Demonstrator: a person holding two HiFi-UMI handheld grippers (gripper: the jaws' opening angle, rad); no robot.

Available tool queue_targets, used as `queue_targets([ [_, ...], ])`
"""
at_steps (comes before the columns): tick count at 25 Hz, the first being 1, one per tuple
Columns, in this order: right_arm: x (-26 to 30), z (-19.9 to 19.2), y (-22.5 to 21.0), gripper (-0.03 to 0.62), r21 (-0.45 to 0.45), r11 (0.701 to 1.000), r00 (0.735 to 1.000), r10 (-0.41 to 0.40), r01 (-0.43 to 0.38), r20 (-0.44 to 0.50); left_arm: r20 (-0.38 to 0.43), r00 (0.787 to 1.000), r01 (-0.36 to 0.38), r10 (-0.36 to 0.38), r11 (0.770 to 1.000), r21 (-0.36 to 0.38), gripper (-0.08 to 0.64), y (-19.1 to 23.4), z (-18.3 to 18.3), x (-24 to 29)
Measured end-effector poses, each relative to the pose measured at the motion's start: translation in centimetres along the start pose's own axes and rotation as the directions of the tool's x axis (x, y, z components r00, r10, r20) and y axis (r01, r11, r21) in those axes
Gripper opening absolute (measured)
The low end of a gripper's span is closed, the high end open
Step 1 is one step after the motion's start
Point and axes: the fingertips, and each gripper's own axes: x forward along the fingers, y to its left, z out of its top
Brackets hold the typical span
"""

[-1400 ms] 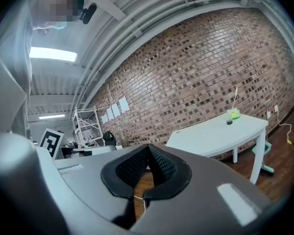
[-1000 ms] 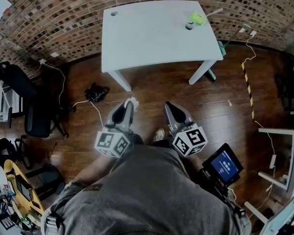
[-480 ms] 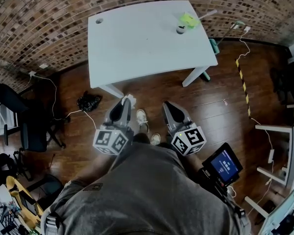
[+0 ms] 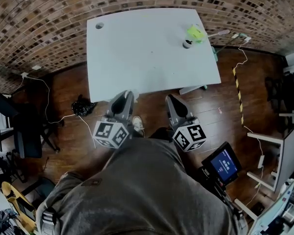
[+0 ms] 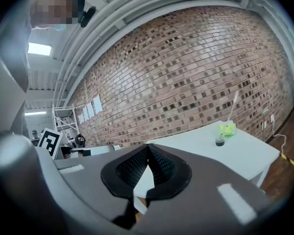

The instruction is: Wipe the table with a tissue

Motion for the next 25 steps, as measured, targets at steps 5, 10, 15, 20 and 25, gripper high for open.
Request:
queue_targets([
  [5,2.8,0.9,-1.9,0.012,0.002,1.0,1.0,0.006,-0.006,-0.017,-0.007,1.0,-0.028,0.028,1.0,-0.01,0.043,1.7,0.6,2.4],
  [10,4.8,1.7,-5.4,0.012,0.013,0.999,0.998,0.047,-0.047,-0.033,-0.016,0.996,-0.083,0.083,0.997,0.002,0.041,2.0,0.1,5.6],
  [15,6.8,2.3,-9.4,0.012,0.026,0.992,0.99,0.122,-0.12,-0.073,-0.024,0.985,-0.17,0.17,0.985,0.022,0.041,1.6,-0.6,9.0],
  [20,9.0,2.9,-13.2,0.012,0.046,0.981,0.975,0.191,-0.186,-0.117,-0.035,0.963,-0.267,0.268,0.963,0.032,0.041,1.5,-1.3,11.8],
  [25,10.5,2.2,-15.9,0.012,0.044,0.976,0.963,0.217,-0.212,-0.161,-0.048,0.94,-0.338,0.338,0.941,0.017,0.04,2.6,-2.9,13.4],
])
